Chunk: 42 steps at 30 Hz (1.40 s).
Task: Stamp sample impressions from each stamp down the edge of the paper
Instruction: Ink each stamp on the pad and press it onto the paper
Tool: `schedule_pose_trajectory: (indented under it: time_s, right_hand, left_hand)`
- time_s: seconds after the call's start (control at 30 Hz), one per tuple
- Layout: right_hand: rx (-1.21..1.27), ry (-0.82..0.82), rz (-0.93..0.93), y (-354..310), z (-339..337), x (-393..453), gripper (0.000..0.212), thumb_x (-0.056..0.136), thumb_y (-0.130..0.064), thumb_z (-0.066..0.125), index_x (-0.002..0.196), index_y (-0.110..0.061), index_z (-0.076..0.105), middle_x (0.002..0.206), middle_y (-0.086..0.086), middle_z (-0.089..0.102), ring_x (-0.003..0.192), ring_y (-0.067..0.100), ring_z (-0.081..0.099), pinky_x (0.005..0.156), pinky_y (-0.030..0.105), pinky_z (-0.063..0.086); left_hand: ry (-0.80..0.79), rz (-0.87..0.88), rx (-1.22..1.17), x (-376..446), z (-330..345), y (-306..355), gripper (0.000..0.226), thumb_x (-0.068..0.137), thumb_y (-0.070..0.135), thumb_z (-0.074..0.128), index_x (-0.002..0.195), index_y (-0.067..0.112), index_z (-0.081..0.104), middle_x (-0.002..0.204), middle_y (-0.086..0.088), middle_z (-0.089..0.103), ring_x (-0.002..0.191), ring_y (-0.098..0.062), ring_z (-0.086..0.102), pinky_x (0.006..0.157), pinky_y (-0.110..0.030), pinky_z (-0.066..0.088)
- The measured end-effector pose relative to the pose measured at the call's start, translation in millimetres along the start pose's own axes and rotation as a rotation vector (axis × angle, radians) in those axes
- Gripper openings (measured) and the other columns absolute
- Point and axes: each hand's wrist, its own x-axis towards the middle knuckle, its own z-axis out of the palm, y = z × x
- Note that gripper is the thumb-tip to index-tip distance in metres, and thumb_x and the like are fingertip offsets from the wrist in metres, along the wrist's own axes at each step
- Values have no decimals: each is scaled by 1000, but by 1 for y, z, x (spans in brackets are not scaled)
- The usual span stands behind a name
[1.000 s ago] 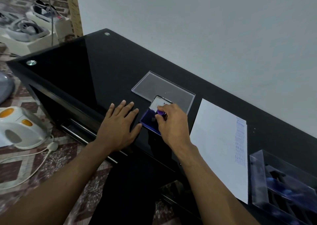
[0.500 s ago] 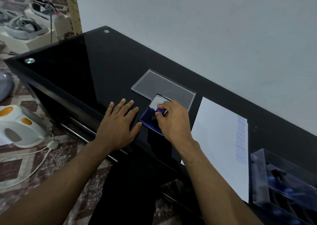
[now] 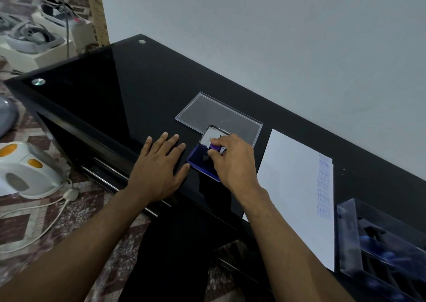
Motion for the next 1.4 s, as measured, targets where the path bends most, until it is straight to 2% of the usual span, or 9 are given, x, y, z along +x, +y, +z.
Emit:
schedule_pose_trajectory:
  time_s: [0.2,0.47,1.07,1.2,1.4]
  right_hand:
    - [18,22,16,3,0,0,27,87,-23,74,114,-18,73,116,-2,69,98,11,65,91,25,52]
    - [36,16,26,3,0,0,30,90,-22,71,119,-17,71,122,-1,68,111,13,62,99,27,47]
    - [46,35,-2,7,3,1,29,90,-22,71,119,-18,71,122,-2,66,107,12,63,95,23,48]
    - [111,105,5,17,2,-3,28,89,-22,72,117,-21,70,121,-2,65,98,13,65,89,34,58]
    - [151,203,54,43,-29,-18,32,86,-25,75,117,-20,70,117,-1,66,98,12,65,88,31,58]
  left_hand:
    - [-4,1,5,1,1,-1,76,93,68,16,152,26,39,164,-2,27,155,-22,12,125,-53,9]
    - [-7,1,5,1,1,-1,76,93,69,15,152,26,39,165,-1,27,155,-21,12,125,-52,8]
    - [-19,-5,-30,1,-2,1,80,90,70,15,152,26,39,165,-1,26,155,-21,10,125,-51,6]
    - [16,-15,-136,3,-6,3,80,88,68,23,153,24,38,165,-3,26,155,-21,8,126,-49,4]
    - [65,90,-223,16,-16,42,72,91,61,35,148,19,46,160,-6,35,154,-22,15,126,-48,9]
